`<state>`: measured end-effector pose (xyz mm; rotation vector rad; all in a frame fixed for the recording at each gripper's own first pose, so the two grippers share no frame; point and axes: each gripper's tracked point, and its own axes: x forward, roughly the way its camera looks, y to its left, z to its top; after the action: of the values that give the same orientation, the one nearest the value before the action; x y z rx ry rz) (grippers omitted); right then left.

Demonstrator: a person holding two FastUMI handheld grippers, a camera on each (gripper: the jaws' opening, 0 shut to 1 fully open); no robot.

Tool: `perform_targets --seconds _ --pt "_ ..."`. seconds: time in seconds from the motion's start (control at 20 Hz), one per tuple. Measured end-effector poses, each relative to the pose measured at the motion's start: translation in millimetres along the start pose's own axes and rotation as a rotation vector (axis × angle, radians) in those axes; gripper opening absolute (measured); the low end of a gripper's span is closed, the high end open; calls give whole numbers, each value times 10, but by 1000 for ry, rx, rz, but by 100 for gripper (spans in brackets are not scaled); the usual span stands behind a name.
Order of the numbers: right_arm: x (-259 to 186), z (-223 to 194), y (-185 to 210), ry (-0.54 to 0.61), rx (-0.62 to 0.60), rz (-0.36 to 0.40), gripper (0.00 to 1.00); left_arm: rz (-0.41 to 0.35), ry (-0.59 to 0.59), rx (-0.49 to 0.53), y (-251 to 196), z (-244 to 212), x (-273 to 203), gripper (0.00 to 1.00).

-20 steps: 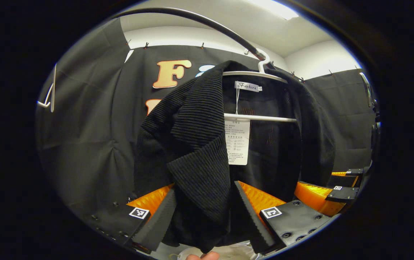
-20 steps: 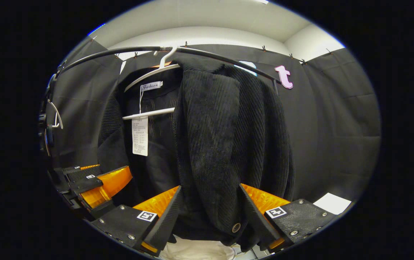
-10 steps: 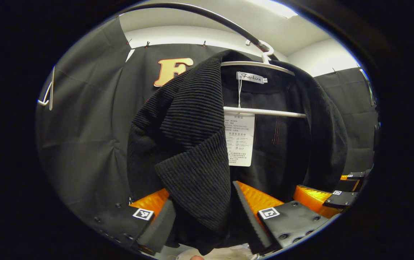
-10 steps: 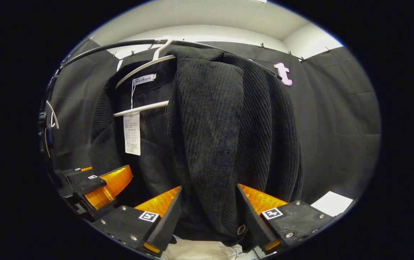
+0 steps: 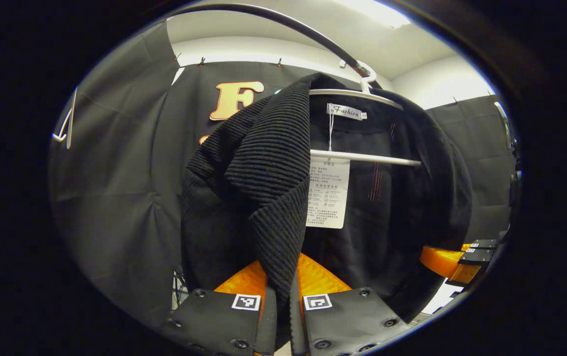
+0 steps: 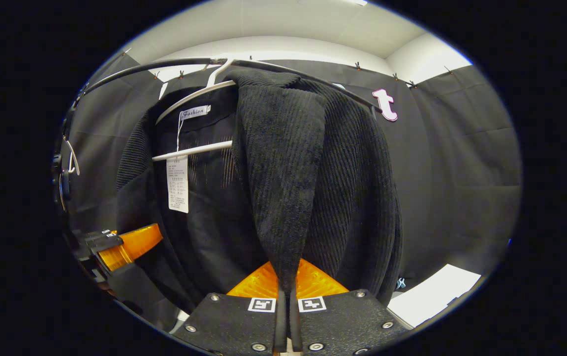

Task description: Grasp the clothes on the hanger with both hands and then place them into the laundry hamper below.

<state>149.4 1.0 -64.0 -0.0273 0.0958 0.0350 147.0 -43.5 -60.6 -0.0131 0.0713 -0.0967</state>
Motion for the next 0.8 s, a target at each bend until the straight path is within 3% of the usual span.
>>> perform_targets --seconds 0.05,0.15,0.25,0.35,0.55,0.6,0.65,0.8 --pt "-15 15 -40 -2 -14 -5 2 -17 4 -2 -23 -8 -19 13" --pt "-80 49 -73 -10 -33 -9 1 -16 -3 7 4 40 -51 13" --pt "-126 87 -117 -22 -38 -14 5 26 -19 34 78 101 -98 13" --pt "-191 118 -148 -28 -29 -11 1 44 -32 60 103 177 -193 16" --pt "-374 383 -317 -103 -55 -28 1 91 -105 109 202 515 -325 10" --pt "-428 456 -370 -117 -62 -36 6 105 -125 116 236 614 -353 13" --pt "-479 528 -412 -127 -60 -44 2 114 -135 114 252 682 -349 12" --pt "-570 722 -545 -155 -51 -68 1 142 -148 93 351 854 -373 12"
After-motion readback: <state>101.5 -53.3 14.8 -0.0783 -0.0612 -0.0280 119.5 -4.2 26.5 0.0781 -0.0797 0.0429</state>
